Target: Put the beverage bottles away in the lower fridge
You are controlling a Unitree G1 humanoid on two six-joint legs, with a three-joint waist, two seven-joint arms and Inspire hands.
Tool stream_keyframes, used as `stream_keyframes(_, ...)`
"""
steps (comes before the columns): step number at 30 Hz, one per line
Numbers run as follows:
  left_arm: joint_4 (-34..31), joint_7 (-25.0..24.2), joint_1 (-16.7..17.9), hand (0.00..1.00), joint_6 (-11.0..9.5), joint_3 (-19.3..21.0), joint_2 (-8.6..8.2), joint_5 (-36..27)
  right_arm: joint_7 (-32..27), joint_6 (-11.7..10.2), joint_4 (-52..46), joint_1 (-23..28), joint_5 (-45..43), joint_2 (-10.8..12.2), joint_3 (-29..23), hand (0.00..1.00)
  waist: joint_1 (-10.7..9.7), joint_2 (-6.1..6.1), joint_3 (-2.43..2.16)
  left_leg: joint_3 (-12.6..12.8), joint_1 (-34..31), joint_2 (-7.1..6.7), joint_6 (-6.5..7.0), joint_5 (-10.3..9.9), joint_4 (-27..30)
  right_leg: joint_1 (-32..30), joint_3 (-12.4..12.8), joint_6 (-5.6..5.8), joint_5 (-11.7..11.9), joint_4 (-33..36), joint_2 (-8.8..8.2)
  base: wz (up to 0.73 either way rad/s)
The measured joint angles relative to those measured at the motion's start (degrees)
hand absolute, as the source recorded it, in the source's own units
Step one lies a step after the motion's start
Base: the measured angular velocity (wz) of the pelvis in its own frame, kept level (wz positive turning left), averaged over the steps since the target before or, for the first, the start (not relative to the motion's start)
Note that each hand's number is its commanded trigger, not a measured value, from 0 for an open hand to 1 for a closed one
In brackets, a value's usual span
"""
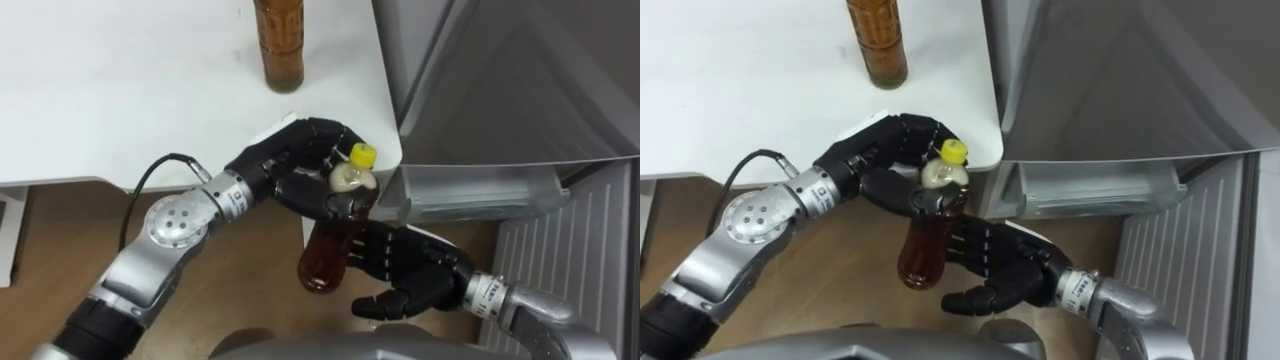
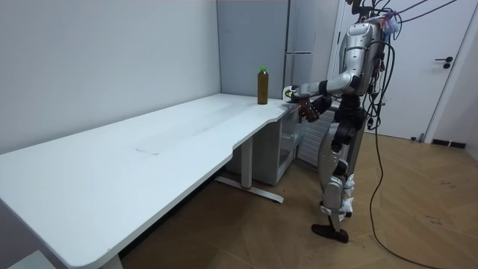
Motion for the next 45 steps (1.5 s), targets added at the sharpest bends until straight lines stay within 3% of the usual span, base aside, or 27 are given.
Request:
stream_keyframes(15,-0.1,-0.5,0.0,1.0,0.0,-2.0,0.33,0.0,-0.1,0.0,-2.3,-0.3,3.4,0.0,1.0,0.0,-1.1,-0.01,0.0,0.0,0.3,0.06,0.01,0.0,0.0,0.0,0.2,0.0,0.0,0.7,0.04,0.0)
stream_keyframes(17,-0.1,-0.5,0.0,1.0,0.0,-2.2,0.43,0.0,-0.4,0.0,-2.3,0.0,3.8,0.0,1.3,0.12,-1.1,0.02,-0.01,0.0,0.3,0.14,0.0,0.0,0.0,-0.1,0.1,0.0,0.0,0.7,0.12,0.0)
stream_keyframes(18,-0.1,-0.5,0.0,1.0,0.0,-2.3,0.56,0.0,-0.6,0.0,-2.3,0.1,3.9,0.0,1.5,0.47,-1.1,0.03,-0.02,0.0,0.3,0.2,0.0,0.0,0.0,-0.1,0.1,0.0,0.0,0.8,0.17,0.0)
stream_keyframes(20,-0.1,-0.5,0.0,1.0,0.0,-2.3,0.64,0.0,-0.6,0.1,-2.3,0.1,4.1,0.0,1.6,1.0,-1.1,0.1,-0.05,0.2,0.2,0.48,-0.01,0.0,0.1,-0.2,0.2,-0.04,0.0,0.8,0.25,0.0)
stream_keyframes(27,-0.6,-0.9,0.0,1.0,0.0,-3.5,0.52,0.0,-1.9,0.7,-0.8,0.0,5.4,0.0,1.8,1.0,-1.1,0.32,-0.15,0.2,0.2,0.48,-0.03,0.0,0.1,-0.2,0.1,-0.06,0.0,0.8,0.29,0.0)
stream_keyframes(37,-0.9,-1.7,0.0,1.0,0.0,-4.1,-1.11,-0.1,-1.9,0.8,0.0,-0.6,5.3,0.1,2.1,1.0,-1.0,0.35,-0.21,0.4,0.0,0.47,-0.03,0.0,0.1,-0.7,0.3,-0.06,0.0,1.0,0.26,0.0)
stream_keyframes(45,-0.9,-1.6,0.0,1.0,0.0,-4.0,-1.85,-0.6,-1.3,0.6,-0.7,-0.4,5.4,0.2,2.1,1.0,-0.9,-0.48,-0.21,0.3,-0.1,0.47,-0.02,0.0,0.4,-0.8,0.5,-0.06,0.0,1.3,0.25,-0.01)
